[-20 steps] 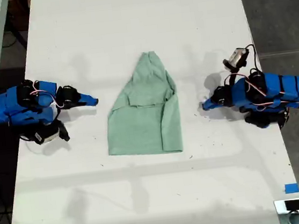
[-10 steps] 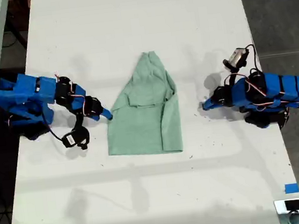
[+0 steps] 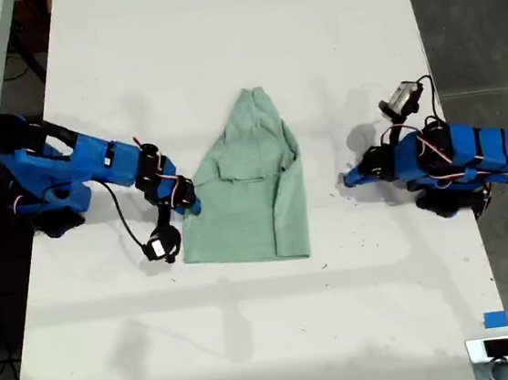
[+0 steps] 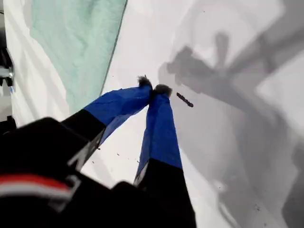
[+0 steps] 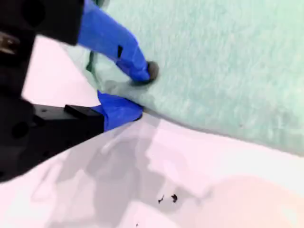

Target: Fold t shirt

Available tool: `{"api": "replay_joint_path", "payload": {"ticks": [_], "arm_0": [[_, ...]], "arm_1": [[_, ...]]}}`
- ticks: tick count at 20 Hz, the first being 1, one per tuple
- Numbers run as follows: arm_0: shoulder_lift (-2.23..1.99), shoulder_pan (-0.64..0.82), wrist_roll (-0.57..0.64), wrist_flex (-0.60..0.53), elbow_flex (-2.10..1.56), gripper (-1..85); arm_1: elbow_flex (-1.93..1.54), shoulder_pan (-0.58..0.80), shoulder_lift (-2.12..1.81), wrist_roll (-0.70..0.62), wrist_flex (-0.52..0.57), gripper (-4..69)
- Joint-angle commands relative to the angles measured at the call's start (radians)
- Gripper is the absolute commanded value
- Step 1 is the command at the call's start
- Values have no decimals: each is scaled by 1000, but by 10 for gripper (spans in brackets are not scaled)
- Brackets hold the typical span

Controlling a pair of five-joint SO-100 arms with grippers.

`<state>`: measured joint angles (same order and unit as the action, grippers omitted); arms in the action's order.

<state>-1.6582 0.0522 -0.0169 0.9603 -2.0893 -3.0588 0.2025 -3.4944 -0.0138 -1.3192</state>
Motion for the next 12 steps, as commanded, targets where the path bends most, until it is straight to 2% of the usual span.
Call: {"api": "replay_joint_path", "payload": {"ticks": [1,3,5,8,12], "arm_0": [[-48,9,-94,100,64,-2],[-97,25,-141,273,204,-2],[-64,15,-137,436,443,-2],[46,63,2,502,724,-2],[347,77,60,520,1108,-2]], "arm_1": [[-34,6,-14,-12,3,19],[-34,6,-14,-12,3,19],[-32,6,-14,-12,3,19],[-32,6,-14,-12,3,19],[-32,8,-14,-11,3,19]]}}
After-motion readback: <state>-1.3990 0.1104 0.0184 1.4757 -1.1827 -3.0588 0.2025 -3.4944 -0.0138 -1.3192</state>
